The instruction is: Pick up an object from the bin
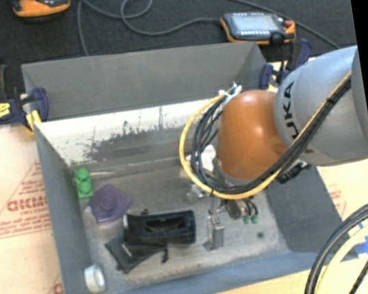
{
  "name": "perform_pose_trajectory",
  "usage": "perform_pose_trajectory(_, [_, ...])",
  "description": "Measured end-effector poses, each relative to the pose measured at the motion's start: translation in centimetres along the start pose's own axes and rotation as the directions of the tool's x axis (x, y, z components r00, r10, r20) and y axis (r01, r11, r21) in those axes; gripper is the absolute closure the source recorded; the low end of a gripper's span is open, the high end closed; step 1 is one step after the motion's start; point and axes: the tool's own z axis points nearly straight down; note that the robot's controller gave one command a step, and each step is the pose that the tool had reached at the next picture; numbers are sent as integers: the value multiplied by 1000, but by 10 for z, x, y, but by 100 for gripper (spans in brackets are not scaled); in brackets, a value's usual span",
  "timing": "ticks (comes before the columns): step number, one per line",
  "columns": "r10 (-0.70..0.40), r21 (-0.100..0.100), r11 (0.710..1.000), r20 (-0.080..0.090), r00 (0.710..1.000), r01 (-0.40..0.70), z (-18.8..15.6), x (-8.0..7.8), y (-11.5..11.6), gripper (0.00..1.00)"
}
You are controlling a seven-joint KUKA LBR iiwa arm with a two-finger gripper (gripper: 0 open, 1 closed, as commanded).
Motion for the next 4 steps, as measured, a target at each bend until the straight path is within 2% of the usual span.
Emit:
perform_pose_trajectory(1, [5, 0, 1000, 3, 1000, -5, 44, -14, 63, 0])
perform_pose_trajectory(2, [14, 0, 1000, -4, 1000, -14, 39, -30, 89, 0])
perform_pose_trajectory(3, [-5, 2, 1000, 3, 1000, 5, 18, -29, 84, 0])
perform_pose_trajectory(4, [148, 0, 989, 1, 989, -148, 59, -28, 79, 0])
